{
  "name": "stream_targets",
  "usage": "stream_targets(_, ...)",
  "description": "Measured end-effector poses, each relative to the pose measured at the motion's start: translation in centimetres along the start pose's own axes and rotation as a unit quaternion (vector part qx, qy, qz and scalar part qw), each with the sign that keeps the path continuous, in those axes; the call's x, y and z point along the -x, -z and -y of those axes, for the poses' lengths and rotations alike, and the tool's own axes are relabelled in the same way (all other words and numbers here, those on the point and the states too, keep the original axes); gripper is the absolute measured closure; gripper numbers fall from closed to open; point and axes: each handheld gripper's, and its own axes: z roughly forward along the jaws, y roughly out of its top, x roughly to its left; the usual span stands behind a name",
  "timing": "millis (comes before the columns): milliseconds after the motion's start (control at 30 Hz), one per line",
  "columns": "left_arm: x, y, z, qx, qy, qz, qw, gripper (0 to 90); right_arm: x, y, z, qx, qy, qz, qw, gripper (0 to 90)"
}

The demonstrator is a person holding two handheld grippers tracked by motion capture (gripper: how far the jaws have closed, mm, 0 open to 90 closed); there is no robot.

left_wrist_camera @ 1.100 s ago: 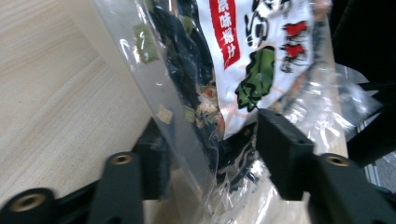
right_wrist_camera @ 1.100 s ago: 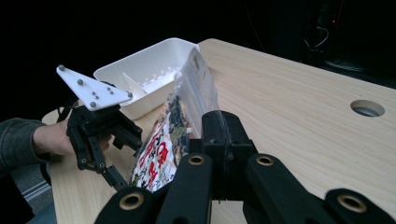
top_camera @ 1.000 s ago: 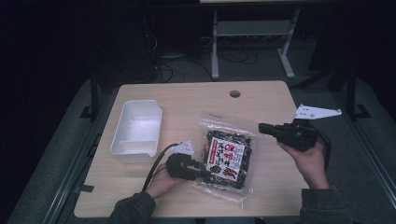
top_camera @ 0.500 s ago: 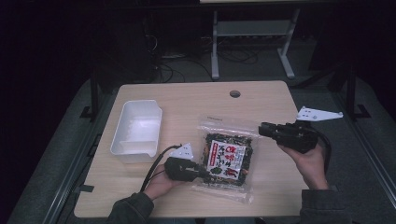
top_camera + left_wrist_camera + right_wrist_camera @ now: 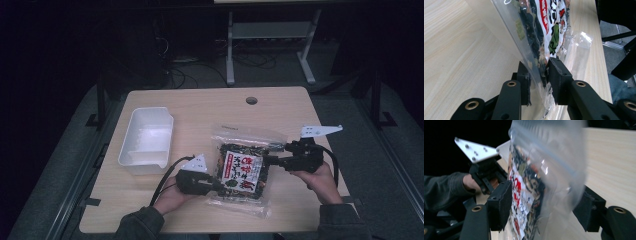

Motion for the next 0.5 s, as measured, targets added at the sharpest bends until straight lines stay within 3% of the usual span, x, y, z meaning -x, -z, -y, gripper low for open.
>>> stream_targets(267, 0.0, 0.0, 0.0, 0.001, 0.000, 0.000, 1.0000, 71.5, -0.2, -1.7, 0.3, -0.037, 0.009, -0.002, 0.9993, 45.6)
stream_targets(500, -0.1, 0.1, 0.2, 0.000, -0.001, 0.001, 1.0000, 71.3, 0.0, -2.4, 0.9, -0.039, 0.011, -0.026, 0.9989, 61.5)
